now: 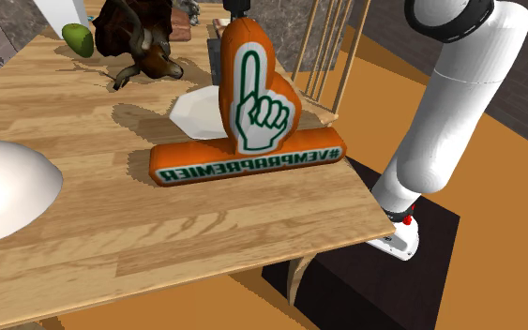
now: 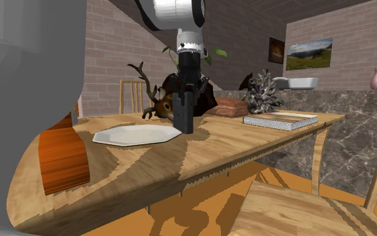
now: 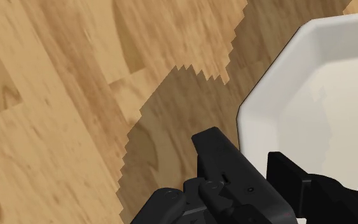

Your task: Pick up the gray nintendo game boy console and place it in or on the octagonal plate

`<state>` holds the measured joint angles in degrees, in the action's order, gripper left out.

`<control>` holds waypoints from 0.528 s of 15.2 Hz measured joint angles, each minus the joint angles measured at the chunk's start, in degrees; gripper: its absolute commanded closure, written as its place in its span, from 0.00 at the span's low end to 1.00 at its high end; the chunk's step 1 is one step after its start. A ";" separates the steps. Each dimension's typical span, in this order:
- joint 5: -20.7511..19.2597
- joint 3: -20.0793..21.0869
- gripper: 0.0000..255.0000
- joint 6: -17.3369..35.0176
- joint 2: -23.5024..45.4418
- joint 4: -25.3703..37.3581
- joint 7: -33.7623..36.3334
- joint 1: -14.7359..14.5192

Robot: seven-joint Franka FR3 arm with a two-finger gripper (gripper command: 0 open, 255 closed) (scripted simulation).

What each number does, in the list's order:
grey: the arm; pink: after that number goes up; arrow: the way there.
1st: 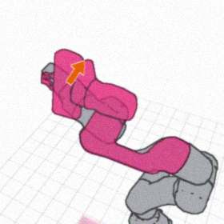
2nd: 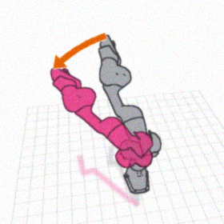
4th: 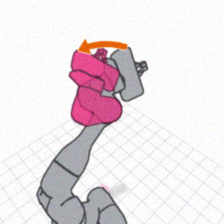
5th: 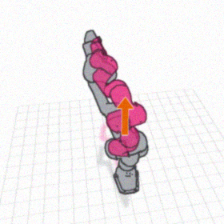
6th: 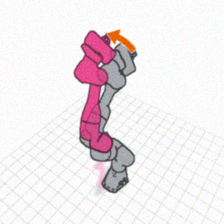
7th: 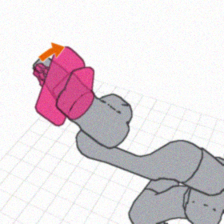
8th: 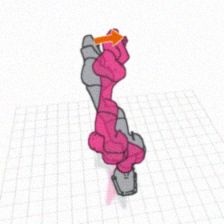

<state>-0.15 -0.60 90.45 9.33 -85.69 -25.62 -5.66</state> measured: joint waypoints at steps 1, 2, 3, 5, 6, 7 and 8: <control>0.00 0.00 1.00 0.01 -0.01 -0.01 0.00 0.00; 0.00 0.00 1.00 0.01 -0.01 -0.02 0.00 0.00; 0.00 0.00 1.00 0.01 -0.01 -0.02 0.00 0.00; 0.01 0.02 1.00 -1.03 0.25 1.25 0.02 -0.03; 0.02 0.01 1.00 -1.62 0.24 1.83 -0.01 -0.01; 0.02 0.02 1.00 -2.39 0.39 2.76 0.02 -0.03; 0.02 0.03 1.00 -3.26 0.71 3.95 0.03 -0.04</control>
<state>-0.12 -0.56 87.20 10.04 -81.74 -25.59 -5.70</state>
